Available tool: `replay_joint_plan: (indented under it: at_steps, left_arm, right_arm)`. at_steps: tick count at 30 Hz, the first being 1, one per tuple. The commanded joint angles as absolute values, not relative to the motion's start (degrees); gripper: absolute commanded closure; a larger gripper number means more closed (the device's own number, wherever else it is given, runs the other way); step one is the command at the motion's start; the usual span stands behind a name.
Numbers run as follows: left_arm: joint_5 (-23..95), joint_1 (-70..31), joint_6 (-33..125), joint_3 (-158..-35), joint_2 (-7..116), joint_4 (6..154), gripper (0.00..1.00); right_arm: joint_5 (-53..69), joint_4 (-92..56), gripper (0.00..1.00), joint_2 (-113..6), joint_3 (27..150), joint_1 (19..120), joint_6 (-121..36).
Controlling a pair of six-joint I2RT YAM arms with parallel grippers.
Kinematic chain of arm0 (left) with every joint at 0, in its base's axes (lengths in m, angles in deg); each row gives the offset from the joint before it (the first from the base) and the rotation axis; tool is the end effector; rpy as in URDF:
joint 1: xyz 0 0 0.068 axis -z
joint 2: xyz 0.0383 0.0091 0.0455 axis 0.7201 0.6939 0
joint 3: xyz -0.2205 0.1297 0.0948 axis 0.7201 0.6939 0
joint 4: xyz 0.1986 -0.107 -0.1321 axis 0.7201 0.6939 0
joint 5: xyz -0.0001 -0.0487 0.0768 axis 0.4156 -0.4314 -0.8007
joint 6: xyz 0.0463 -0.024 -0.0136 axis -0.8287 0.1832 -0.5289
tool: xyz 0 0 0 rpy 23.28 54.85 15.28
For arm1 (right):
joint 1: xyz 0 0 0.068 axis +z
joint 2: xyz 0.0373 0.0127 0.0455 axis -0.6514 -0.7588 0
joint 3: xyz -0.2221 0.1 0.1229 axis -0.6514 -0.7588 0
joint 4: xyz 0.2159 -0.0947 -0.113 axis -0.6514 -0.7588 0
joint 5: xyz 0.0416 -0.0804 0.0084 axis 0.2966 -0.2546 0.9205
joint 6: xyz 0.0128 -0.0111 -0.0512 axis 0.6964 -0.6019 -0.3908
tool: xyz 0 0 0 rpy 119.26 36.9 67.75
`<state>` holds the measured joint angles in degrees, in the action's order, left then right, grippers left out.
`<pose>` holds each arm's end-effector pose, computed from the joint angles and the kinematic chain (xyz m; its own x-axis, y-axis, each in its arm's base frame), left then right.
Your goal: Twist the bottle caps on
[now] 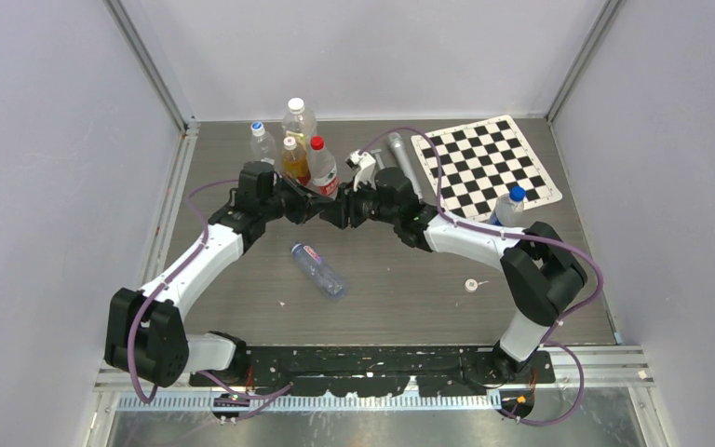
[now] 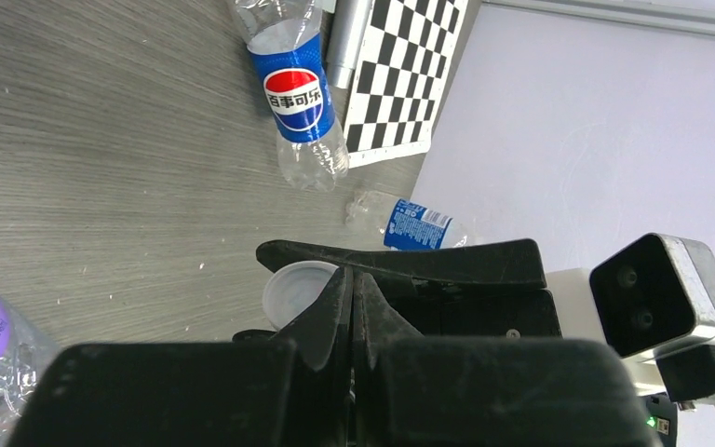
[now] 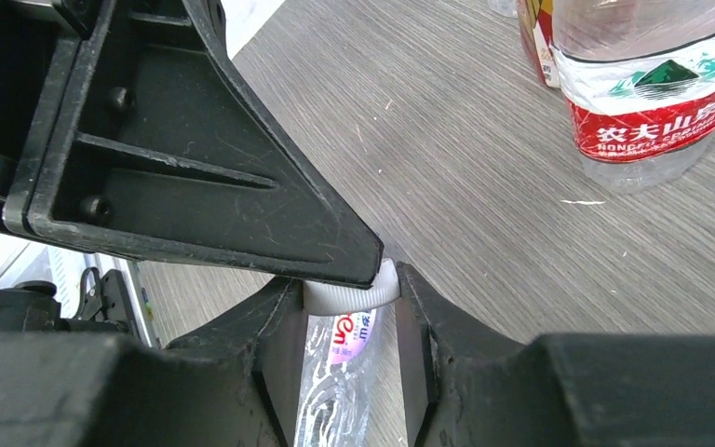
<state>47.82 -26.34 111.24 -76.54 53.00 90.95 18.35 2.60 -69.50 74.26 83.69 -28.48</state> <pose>0.2687 -0.1091 0.2773 -0.6885 -0.7243 -0.0356 -0.3257 0.3528 -0.8772 0.2783 0.2752 0.2525 -0.4935 0.0025 -0.8697 -0.7407 0.5229 0.4218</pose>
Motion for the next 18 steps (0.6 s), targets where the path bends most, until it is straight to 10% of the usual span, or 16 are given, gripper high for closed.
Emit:
replay_joint_plan:
  at_steps: [1,7,18]
  left_arm:
    - [51.12,-25.94,110.83,-76.52,53.29,89.27,1.00]
    - [50.07,-26.02,107.14,-78.22,53.37,91.98,0.90]
    - [37.41,-26.02,88.34,-85.24,50.43,106.66,0.24]
  right_arm:
    - [18.20,1.35,0.66,-68.18,77.31,83.89,-31.93]
    - [17.54,-3.98,0.86,-66.37,76.98,83.89,-34.28]
    - [9.64,-43.51,0.97,-64.54,85.18,83.89,-40.09]
